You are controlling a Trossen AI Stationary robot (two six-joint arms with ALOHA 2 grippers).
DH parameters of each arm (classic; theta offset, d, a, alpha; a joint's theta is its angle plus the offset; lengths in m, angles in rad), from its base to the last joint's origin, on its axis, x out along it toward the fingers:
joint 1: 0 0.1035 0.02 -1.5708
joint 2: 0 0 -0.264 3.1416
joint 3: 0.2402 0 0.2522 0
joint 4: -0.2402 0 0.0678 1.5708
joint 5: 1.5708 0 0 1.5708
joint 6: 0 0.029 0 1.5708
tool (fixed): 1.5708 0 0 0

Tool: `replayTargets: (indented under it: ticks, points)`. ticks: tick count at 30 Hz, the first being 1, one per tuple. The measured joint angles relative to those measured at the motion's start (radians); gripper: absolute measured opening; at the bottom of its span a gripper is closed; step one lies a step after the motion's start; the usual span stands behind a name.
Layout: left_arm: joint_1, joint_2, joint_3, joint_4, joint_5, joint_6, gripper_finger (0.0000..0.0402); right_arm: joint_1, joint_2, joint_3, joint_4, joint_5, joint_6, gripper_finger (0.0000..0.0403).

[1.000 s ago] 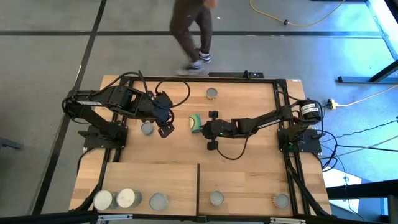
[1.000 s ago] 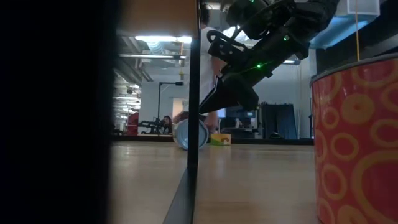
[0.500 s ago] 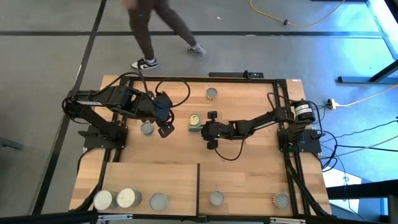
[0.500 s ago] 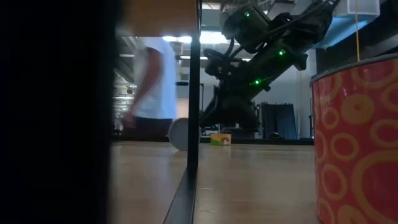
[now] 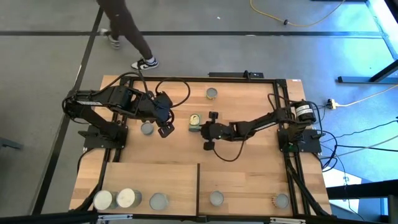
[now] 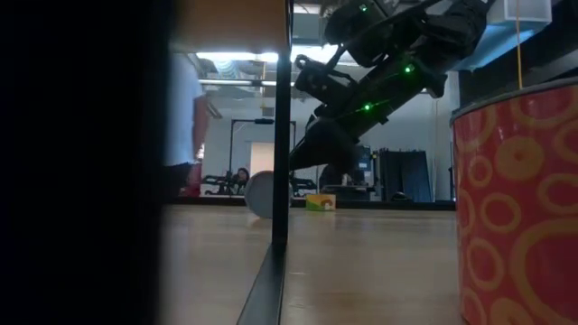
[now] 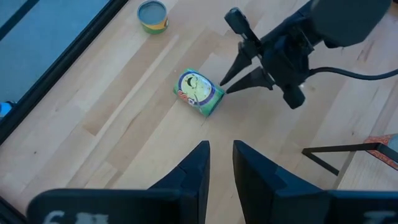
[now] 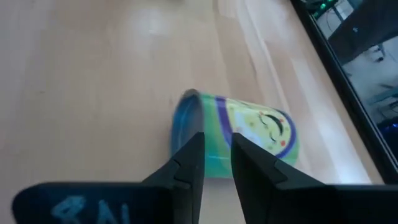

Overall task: Pick and place cans onto a shelf
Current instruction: Put the canned chicken soup on the shelf

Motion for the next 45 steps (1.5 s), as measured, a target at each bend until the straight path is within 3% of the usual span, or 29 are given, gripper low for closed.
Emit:
replayTargets:
  ticks: [6, 12, 18, 22, 34, 39, 45]
  points:
    - [0.0, 0.0, 0.0, 0.0, 0.0, 0.0, 0.0062, 0.006, 0.0, 0.0, -0.001, -0.063, 0.031, 0.0081]
    - [0.0, 0.0, 0.0, 0.0, 0.0, 0.0, 0.0062, 0.006, 0.0, 0.0, 0.0, 0.009, 0.03, 0.0081]
    - [0.0, 0.0, 0.0, 0.0, 0.0, 0.0, 0.0064, 0.009, 0.008, 0.0, 0.026, -0.031, 0.034, 0.008]
    - [0.0, 0.0, 0.0, 0.0, 0.0, 0.0, 0.0062, 0.012, 0.012, 0.001, 0.029, 0.027, 0.055, 0.008]
    - [0.0, 0.0, 0.0, 0.0, 0.0, 0.0, 0.0061, 0.02, 0.077, 0.001, 0.084, 0.029, 0.047, 0.008]
    - [0.0, 0.0, 0.0, 0.0, 0.0, 0.0, 0.0064, 0.02, 0.082, 0.001, 0.09, 0.124, 0.047, 0.008]
    - [0.0, 0.0, 0.0, 0.0, 0.0, 0.0, 0.0063, 0.02, 0.082, 0.001, 0.098, 0.132, 0.051, 0.008]
